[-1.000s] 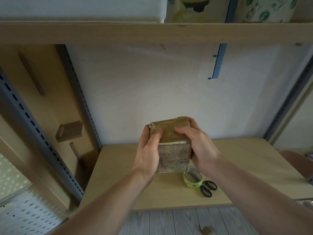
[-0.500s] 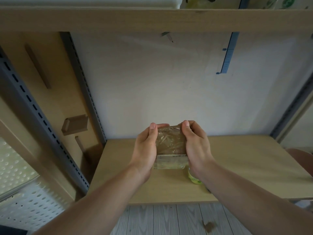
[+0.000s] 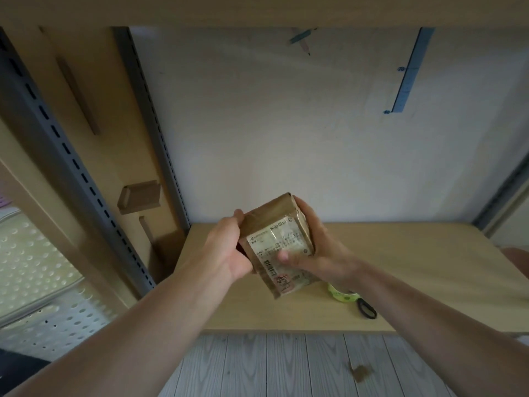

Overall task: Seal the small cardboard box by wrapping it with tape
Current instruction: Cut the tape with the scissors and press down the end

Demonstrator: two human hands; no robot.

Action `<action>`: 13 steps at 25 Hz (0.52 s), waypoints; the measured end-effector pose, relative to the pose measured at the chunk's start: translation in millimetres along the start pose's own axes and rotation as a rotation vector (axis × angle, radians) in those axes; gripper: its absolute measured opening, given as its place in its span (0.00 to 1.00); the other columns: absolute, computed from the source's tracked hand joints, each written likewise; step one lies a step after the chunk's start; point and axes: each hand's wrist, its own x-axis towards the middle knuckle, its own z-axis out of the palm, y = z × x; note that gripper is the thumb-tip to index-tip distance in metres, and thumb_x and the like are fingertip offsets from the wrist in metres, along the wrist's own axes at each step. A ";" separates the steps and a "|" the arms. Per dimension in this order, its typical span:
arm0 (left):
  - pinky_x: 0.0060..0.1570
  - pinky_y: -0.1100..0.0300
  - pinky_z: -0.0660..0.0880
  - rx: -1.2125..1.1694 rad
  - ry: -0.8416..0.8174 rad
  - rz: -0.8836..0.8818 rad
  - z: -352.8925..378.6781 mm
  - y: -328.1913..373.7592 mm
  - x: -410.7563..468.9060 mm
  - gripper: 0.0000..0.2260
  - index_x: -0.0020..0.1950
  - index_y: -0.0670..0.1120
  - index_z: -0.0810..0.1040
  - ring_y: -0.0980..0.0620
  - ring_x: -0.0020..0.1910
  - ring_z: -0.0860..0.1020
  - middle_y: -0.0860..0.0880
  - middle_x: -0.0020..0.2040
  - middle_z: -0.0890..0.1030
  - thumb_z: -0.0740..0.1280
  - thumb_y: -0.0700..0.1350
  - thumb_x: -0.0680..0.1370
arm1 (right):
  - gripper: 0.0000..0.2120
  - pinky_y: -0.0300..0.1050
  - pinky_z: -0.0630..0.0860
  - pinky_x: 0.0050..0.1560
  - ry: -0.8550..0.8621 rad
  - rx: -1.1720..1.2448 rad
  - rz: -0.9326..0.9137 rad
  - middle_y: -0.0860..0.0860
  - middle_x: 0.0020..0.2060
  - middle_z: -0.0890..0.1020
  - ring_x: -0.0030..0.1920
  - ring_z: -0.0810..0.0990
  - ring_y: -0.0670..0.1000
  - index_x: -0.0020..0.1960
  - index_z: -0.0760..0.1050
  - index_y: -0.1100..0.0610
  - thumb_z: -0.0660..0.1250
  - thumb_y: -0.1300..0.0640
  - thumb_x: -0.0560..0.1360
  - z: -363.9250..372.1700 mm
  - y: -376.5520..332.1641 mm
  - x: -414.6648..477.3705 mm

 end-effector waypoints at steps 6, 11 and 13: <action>0.51 0.50 0.82 0.421 -0.328 0.326 -8.9 -21.6 -1.3 0.22 0.70 0.60 0.71 0.50 0.56 0.85 0.51 0.61 0.84 0.59 0.66 0.79 | 0.33 0.48 0.83 0.54 0.258 0.310 0.043 0.50 0.65 0.80 0.58 0.83 0.48 0.77 0.54 0.46 0.64 0.40 0.78 14.7 -7.8 6.1; 0.55 0.40 0.80 0.346 -0.209 0.240 -12.7 -24.8 7.4 0.17 0.66 0.63 0.72 0.46 0.48 0.87 0.52 0.54 0.87 0.59 0.66 0.80 | 0.44 0.49 0.78 0.64 0.153 0.226 0.057 0.46 0.66 0.79 0.64 0.79 0.47 0.81 0.47 0.48 0.71 0.44 0.75 25.7 2.0 7.3; 0.54 0.42 0.80 0.312 -0.202 0.235 -15.9 -26.6 14.1 0.18 0.67 0.61 0.72 0.46 0.49 0.87 0.52 0.55 0.86 0.58 0.66 0.81 | 0.37 0.52 0.75 0.68 0.165 0.247 0.038 0.48 0.65 0.80 0.65 0.79 0.47 0.80 0.51 0.52 0.69 0.53 0.79 28.8 5.8 9.2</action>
